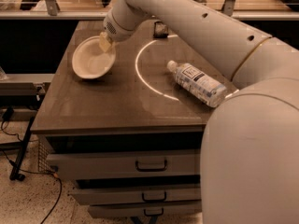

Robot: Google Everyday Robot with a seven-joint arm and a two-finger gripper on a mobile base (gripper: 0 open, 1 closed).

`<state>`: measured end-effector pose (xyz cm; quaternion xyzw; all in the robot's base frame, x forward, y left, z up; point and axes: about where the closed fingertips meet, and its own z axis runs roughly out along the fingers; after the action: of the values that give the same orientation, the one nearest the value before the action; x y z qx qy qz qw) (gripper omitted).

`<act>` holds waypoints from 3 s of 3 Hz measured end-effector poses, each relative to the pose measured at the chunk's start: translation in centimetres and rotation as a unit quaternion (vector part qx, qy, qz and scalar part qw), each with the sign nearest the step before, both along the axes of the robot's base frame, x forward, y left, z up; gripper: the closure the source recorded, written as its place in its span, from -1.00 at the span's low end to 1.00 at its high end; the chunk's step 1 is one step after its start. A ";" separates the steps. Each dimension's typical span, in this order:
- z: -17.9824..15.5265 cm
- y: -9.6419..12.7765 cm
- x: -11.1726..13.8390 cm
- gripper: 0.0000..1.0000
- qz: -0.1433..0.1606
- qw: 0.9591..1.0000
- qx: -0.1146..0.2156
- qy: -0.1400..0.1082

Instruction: Move paper bowl near rxbar chocolate

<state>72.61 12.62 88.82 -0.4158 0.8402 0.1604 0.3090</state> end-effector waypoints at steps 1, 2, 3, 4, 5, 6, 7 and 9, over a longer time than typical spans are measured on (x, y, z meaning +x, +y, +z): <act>0.2 -0.2 0.2 1.00 -0.004 1.000 0.005 -0.002; 3.4 -4.2 2.4 1.00 -0.064 0.996 0.050 -0.026; 9.6 -11.8 5.5 1.00 -0.168 0.974 0.128 -0.081; 12.4 -15.7 7.0 1.00 -0.221 0.955 0.160 -0.113; 13.0 -20.5 10.4 1.00 -0.302 0.922 0.207 -0.130; 11.2 -24.8 13.5 1.00 -0.380 0.888 0.230 -0.118; 7.6 -28.9 15.2 1.00 -0.451 0.860 0.222 -0.084; 1.6 -32.3 14.7 1.00 -0.516 0.835 0.188 -0.029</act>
Offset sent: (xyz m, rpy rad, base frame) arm 0.0658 -0.1360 0.1063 0.2884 -0.1554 -0.3788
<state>87.27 -19.65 90.37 0.1396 0.8774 0.1201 0.4431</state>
